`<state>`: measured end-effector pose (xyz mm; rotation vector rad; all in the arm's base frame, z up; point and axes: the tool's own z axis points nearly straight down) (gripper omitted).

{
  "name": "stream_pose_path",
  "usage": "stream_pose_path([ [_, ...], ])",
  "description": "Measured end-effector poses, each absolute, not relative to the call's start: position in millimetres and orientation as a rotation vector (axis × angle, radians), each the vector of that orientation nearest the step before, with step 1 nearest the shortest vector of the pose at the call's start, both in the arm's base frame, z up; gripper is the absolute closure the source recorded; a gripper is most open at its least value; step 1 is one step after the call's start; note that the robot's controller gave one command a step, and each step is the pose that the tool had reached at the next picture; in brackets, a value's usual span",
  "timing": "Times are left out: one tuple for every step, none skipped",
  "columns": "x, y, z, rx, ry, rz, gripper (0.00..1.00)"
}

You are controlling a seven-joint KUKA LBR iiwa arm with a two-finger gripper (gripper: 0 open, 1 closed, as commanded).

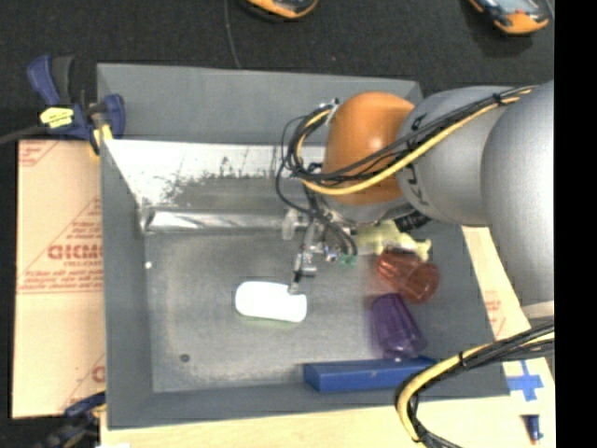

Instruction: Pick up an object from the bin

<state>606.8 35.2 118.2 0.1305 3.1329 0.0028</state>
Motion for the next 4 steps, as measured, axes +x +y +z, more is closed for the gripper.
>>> stream_pose_path([
  [562.1, 69.2, 116.3, 0.166, 3.119, 0.006, 0.0],
  [510.0, 100.6, 98.7, 0.179, 3.134, 0.005, 0.0],
  [544.5, 55.6, 69.2, 0.302, 3.101, 0.002, 0.0],
  [543.4, 54.9, 70.4, 0.364, 3.096, 0.012, 1.0],
])
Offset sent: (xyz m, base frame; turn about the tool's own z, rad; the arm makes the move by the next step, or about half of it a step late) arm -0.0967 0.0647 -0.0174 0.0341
